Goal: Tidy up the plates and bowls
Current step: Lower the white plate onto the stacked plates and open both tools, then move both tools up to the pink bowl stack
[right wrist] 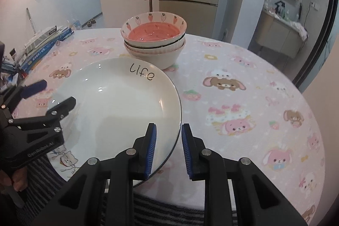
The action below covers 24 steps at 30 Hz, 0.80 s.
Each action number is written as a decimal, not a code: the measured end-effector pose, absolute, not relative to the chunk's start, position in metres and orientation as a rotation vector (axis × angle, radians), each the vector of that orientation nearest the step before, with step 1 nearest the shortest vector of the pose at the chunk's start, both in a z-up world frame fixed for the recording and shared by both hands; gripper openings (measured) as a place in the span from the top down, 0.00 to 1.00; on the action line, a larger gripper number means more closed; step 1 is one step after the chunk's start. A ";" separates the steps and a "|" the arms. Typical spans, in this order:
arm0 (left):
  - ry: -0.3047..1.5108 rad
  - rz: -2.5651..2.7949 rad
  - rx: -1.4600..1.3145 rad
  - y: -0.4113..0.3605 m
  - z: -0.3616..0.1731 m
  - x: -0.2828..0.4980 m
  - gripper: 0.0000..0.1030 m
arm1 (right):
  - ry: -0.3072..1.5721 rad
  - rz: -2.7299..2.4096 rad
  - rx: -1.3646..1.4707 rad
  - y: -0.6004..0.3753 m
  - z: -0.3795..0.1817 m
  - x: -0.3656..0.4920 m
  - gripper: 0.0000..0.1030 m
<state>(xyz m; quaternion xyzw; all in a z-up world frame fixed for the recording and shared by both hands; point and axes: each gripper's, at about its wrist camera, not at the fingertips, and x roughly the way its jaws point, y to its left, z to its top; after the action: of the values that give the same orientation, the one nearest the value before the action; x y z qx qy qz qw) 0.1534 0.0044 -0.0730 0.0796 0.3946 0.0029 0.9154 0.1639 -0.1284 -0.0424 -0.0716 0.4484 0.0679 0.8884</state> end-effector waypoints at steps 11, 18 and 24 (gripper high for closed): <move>0.707 0.018 0.116 0.011 -0.058 0.147 0.08 | 0.766 0.101 -0.100 -0.140 -0.019 0.155 0.36; 0.640 0.018 0.105 0.011 -0.049 0.141 0.08 | 0.733 0.072 -0.105 -0.141 -0.017 0.156 0.25; 0.491 0.009 0.107 0.017 -0.024 0.128 0.08 | 0.663 0.081 -0.006 -0.157 0.001 0.153 0.25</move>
<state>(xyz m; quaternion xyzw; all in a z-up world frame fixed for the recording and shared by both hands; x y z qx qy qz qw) 0.1284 0.0169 -0.0244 0.0528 0.2428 0.0044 0.9686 0.1532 -0.1573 0.0008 -0.0029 0.3255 0.0398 0.9447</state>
